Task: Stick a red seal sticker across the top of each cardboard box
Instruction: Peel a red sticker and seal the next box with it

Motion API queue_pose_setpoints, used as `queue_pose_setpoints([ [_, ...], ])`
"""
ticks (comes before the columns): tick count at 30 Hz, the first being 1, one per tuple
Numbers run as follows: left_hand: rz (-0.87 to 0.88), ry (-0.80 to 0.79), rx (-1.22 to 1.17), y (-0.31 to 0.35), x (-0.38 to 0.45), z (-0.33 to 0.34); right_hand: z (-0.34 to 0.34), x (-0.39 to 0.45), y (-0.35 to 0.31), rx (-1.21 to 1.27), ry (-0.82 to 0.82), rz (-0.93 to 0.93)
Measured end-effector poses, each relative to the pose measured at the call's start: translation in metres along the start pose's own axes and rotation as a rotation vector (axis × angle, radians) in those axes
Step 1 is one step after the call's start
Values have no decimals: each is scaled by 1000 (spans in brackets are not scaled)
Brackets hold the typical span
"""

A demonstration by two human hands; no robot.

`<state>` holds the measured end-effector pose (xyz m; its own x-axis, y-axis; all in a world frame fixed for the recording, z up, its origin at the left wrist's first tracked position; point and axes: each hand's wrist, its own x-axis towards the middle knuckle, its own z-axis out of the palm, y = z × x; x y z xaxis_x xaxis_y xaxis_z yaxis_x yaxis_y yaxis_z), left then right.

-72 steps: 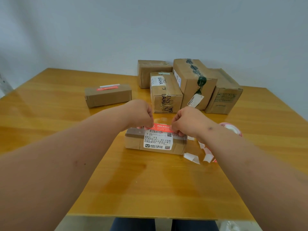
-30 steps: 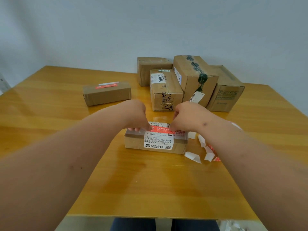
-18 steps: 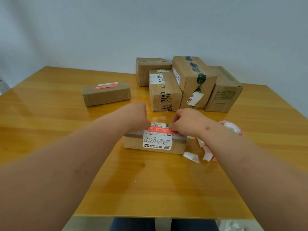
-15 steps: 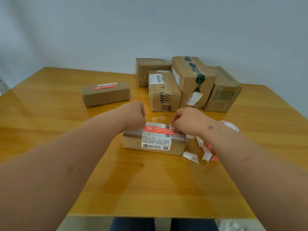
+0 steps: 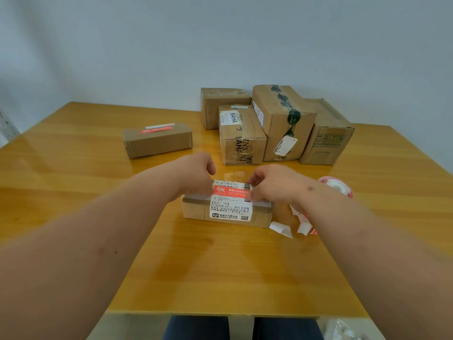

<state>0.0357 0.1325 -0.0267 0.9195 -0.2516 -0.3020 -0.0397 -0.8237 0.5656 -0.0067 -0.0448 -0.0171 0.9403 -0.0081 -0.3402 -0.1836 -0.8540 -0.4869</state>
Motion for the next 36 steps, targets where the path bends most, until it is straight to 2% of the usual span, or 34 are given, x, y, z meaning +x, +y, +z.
queue_pose_setpoints([
  [4,-24,7,-108,-2,2,-3,-6,-1,3,14,35,9],
  [13,-14,92,-72,2,4,4,0,2,3,55,103,72],
  [16,-6,84,-9,6,4,6,3,4,1,38,98,65],
  [30,-21,49,-89,-3,6,-2,1,6,1,41,109,83],
  [36,16,95,44,6,6,8,2,5,4,106,93,83],
])
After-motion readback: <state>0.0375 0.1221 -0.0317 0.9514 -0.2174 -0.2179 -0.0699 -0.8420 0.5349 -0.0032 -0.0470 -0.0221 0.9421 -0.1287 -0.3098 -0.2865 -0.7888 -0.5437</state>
